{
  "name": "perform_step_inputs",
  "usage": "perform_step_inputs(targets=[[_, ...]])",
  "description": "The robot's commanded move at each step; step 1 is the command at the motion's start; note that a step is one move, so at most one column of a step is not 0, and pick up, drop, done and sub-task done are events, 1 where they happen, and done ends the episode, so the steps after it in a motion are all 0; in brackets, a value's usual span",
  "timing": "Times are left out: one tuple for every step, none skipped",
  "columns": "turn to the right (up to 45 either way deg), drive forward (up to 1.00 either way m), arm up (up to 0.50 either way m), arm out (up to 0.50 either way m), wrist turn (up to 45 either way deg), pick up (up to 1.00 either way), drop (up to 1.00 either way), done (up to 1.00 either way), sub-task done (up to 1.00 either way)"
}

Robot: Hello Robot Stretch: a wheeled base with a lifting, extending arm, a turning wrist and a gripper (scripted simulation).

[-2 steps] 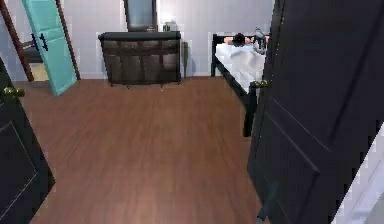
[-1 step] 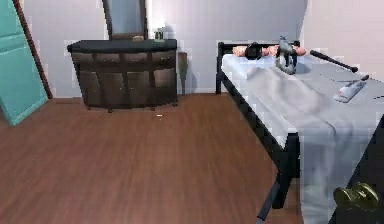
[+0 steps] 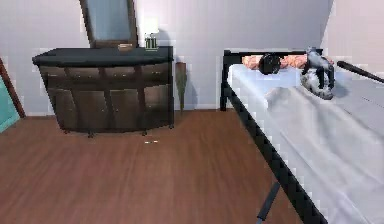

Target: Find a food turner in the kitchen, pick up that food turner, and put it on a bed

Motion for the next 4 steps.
perform_step_inputs(targets=[[0.0, 1.00, 0.00, 0.00, 0.0, 0.00, 0.00, 0.00, 0.00], [-6.0, 0.00, 0.00, 0.00, 0.0, 0.00, 0.00, 0.00, 0.00], [0.0, 0.50, 0.00, 0.00, 0.0, 0.00, 0.00, 0.00, 0.00], [30.0, 0.00, 0.00, 0.00, 0.0, 0.00, 0.00, 0.00, 0.00]])
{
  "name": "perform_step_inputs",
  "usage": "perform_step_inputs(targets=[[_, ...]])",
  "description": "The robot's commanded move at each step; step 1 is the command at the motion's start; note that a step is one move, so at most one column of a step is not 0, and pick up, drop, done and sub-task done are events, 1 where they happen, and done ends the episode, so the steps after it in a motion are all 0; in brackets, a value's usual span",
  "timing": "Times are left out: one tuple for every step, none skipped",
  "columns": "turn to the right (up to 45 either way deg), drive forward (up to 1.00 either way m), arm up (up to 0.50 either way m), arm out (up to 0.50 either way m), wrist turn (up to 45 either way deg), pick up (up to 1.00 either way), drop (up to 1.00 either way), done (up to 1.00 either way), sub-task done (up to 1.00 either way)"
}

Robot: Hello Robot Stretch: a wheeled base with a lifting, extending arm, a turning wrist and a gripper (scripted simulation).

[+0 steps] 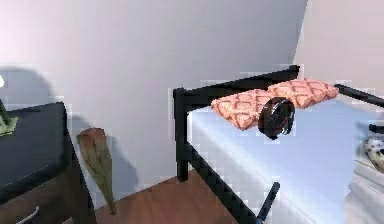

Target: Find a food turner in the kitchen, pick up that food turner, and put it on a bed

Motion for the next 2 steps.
perform_step_inputs(targets=[[0.0, 0.25, 0.00, 0.00, 0.0, 0.00, 0.00, 0.00, 0.00], [36.0, 0.00, 0.00, 0.00, 0.0, 0.00, 0.00, 0.00, 0.00]])
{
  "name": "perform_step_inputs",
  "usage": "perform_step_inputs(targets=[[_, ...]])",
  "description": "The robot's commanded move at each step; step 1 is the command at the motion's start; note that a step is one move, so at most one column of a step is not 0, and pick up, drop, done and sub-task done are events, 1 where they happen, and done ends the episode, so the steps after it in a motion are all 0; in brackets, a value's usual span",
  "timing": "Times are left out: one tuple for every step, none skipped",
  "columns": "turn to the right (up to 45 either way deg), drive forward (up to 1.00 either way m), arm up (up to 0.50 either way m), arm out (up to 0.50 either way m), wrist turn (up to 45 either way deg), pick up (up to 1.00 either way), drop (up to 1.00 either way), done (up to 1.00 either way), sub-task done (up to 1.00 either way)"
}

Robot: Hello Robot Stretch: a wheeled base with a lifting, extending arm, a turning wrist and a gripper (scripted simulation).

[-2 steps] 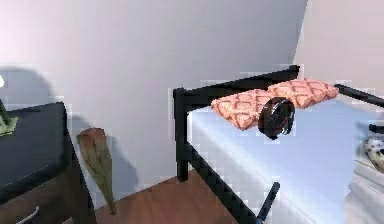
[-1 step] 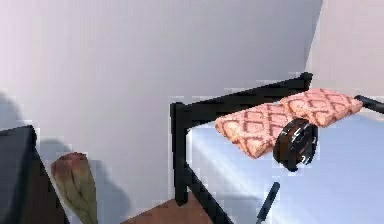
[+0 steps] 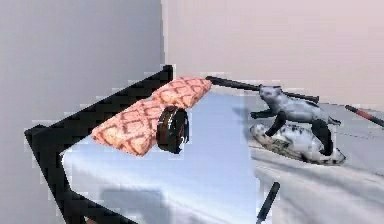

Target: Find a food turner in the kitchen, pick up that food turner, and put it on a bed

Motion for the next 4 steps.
perform_step_inputs(targets=[[-30.0, 0.00, 0.00, 0.00, 0.0, 0.00, 0.00, 0.00, 0.00], [0.0, 0.00, 0.00, 0.48, 0.0, 0.00, 0.00, 0.00, 0.00], [0.0, 0.00, 0.00, 0.00, 39.0, 0.00, 0.00, 0.00, 0.00], [0.0, 0.00, -0.04, 0.00, 0.0, 0.00, 0.00, 0.00, 0.00]])
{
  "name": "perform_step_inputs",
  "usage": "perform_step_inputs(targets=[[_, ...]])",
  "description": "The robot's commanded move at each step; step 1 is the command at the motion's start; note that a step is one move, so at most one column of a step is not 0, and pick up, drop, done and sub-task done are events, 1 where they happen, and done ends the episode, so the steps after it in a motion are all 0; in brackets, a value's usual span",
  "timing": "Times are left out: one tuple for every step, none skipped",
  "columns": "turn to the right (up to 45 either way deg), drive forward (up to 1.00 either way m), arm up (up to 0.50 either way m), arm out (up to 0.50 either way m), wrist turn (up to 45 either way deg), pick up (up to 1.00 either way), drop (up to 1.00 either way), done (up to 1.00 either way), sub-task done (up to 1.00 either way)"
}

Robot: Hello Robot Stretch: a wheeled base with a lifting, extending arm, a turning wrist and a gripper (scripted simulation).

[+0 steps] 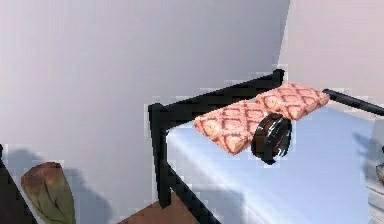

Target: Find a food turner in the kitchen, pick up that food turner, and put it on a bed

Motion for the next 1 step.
perform_step_inputs(targets=[[0.0, 0.00, -0.32, 0.00, 0.0, 0.00, 0.00, 0.00, 0.00]])
